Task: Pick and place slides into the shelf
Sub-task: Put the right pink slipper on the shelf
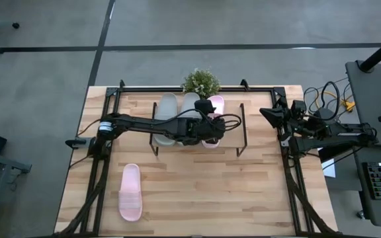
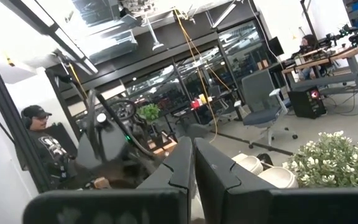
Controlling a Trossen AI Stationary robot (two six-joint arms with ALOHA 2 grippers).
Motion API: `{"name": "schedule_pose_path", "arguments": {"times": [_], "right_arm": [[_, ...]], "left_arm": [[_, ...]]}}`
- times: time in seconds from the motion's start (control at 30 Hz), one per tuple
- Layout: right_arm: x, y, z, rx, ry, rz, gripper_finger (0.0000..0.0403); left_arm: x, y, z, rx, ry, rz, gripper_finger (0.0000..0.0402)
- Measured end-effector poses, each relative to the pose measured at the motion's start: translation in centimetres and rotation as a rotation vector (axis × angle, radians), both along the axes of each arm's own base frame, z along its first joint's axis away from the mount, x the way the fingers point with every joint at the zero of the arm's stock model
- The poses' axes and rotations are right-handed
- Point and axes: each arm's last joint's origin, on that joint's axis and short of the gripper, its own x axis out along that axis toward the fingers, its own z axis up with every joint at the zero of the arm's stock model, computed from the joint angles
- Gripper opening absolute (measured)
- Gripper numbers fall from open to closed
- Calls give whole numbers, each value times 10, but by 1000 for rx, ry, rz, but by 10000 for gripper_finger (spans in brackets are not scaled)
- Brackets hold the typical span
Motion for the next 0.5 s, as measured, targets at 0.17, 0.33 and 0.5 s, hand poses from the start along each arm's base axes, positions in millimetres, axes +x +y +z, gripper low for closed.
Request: {"name": "schedule_pose_path", "arguments": {"times": [0.17, 0.33, 0.5], "right_arm": [[0, 0, 0, 0, 0, 0, 9], [0, 0, 0, 0, 1, 0, 9], [0, 0, -1, -5, 9, -1, 9]], "left_arm": [[-5, -5, 9, -1, -21, -11, 258], [-12, -20, 23, -5, -57, -47, 258], [-30, -43, 52, -37, -158, -85, 258]]}}
